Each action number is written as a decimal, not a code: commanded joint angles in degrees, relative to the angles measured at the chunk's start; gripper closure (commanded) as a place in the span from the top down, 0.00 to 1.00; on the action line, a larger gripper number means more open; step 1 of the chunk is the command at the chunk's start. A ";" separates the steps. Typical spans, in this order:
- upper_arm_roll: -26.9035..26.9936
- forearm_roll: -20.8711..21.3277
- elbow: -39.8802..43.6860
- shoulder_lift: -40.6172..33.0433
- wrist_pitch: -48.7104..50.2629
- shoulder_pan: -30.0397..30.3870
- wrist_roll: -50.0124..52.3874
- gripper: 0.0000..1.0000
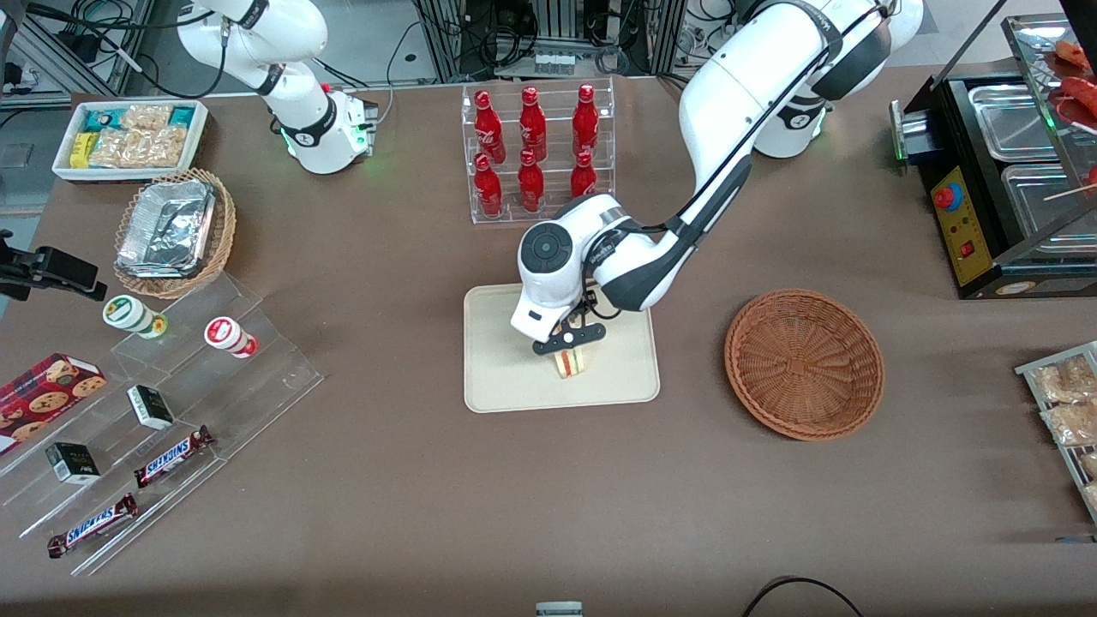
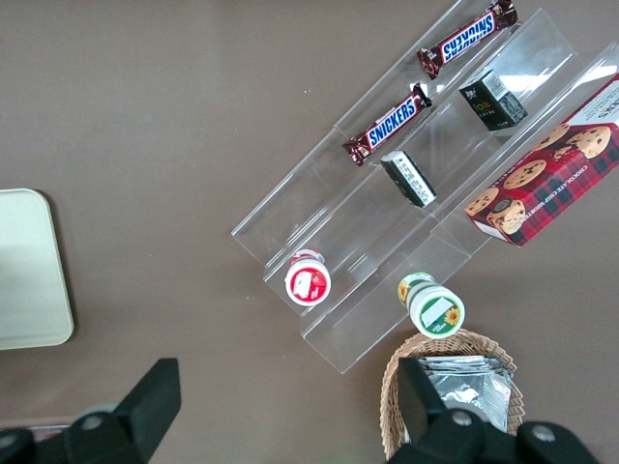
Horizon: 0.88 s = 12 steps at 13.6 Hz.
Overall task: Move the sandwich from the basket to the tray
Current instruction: 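Lower the sandwich onto the tray and open the left gripper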
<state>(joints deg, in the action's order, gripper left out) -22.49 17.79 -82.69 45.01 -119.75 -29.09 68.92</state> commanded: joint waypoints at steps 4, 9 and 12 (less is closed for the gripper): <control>0.25 2.43 2.01 -4.56 3.72 -0.09 1.31 1.00; 0.78 -0.81 2.18 -11.77 7.86 0.09 1.05 1.00; 5.35 -5.83 1.57 -16.43 7.95 0.00 -0.09 1.00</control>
<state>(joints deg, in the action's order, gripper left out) -19.34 14.33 -79.69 31.96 -112.57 -28.91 69.13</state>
